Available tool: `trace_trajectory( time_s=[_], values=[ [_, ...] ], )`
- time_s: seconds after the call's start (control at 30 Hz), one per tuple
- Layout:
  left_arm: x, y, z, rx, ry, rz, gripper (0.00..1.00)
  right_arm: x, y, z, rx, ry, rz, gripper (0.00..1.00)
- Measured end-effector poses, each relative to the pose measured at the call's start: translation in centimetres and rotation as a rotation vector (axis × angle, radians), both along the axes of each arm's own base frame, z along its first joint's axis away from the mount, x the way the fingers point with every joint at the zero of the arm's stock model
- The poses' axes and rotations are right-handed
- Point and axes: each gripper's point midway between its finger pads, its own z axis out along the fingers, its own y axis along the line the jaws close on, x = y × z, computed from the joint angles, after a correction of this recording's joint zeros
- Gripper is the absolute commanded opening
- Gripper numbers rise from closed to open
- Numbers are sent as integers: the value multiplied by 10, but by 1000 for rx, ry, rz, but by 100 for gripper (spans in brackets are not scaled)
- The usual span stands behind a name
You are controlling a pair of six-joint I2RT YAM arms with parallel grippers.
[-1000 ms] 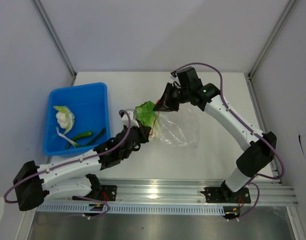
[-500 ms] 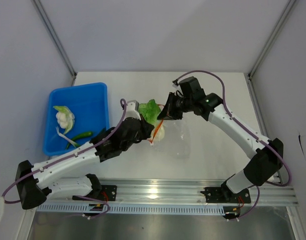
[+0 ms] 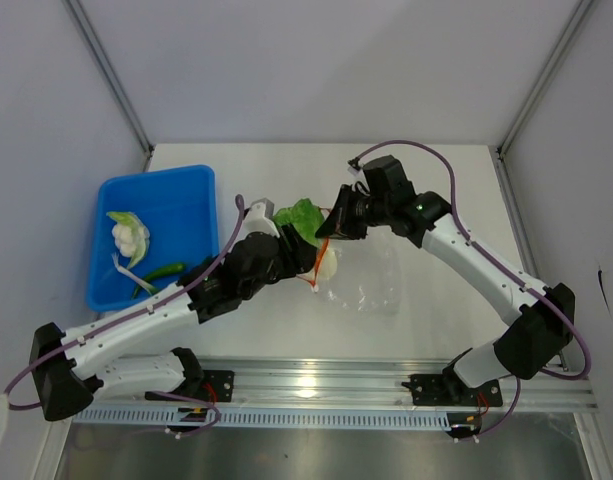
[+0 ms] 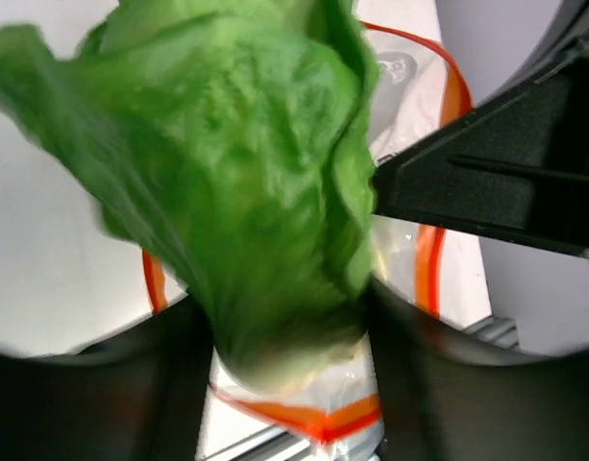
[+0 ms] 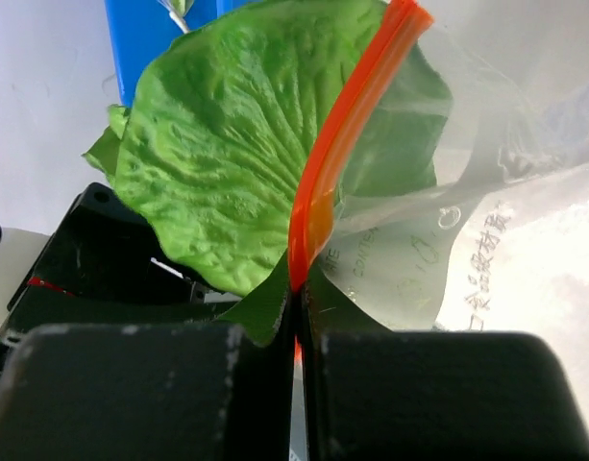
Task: Place the food in the zip-top bag and seal the zipper
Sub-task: Place the fake vegetable in the zipper food storage bag.
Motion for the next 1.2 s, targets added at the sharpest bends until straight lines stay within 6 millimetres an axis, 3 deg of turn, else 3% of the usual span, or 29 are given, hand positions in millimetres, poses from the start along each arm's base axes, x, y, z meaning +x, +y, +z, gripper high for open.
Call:
trace_trajectory(
  time_s=[0.13,0.53,0.87,1.0,1.1,1.2],
  values=[
    [-3,-4,0,-9,-18,-40,83,2,-2,0,-1,-2,-5,0],
    [-2,-2,15,-1,-90,-78,83,4,-14,2,22,1,-15,0],
    [-5,57,50,-11,-227,66,76,2,-27,18,62,-27,0,0],
    [-9,67,33,24,-206,82,65,3,-32,22,72,-38,6,0],
    [-10,72,2,71,-161,82,48,2,-33,23,78,-36,11,0],
    [-11,73,-34,128,-95,65,38,1,-34,22,82,-29,16,0]
  ],
)
